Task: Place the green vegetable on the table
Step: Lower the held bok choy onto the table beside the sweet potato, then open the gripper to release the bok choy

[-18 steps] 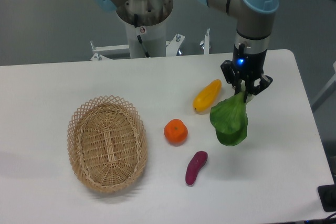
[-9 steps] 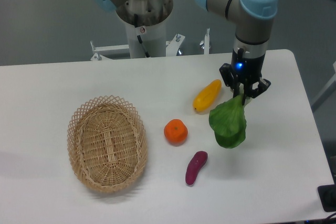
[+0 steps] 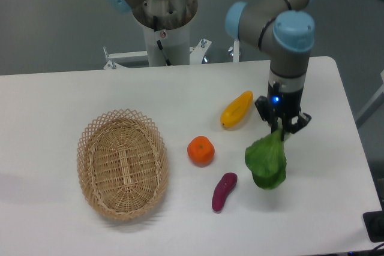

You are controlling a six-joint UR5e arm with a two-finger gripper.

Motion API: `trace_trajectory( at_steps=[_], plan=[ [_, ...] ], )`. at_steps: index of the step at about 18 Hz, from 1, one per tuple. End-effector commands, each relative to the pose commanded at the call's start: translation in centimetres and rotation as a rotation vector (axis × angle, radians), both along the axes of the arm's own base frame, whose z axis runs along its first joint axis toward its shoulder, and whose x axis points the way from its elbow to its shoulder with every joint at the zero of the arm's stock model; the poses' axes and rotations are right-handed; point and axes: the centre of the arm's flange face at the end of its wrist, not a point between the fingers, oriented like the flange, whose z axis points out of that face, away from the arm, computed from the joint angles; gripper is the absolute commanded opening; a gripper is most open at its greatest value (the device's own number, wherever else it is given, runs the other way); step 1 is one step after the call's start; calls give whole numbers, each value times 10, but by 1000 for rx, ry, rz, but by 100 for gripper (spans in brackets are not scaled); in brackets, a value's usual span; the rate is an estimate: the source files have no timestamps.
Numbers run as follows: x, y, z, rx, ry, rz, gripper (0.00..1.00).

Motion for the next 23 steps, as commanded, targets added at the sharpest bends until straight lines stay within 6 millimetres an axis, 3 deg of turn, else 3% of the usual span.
trace_trajectory(
  at_steps=[4,9,12,13,14,20,23],
  plan=[
    [-4,3,-29,-17,-35,-9,32],
    [0,1,-37,-25,-53,-9,36],
    [0,1,-35,-24,-51,-6,52],
    [0,1,-35,-23,-53,1,73],
    [0,1,-34,-22,-51,0,100],
    [3,2,-28,-16,-49,21,100],
    [2,3,1,12,-5,31,100]
  ],
)
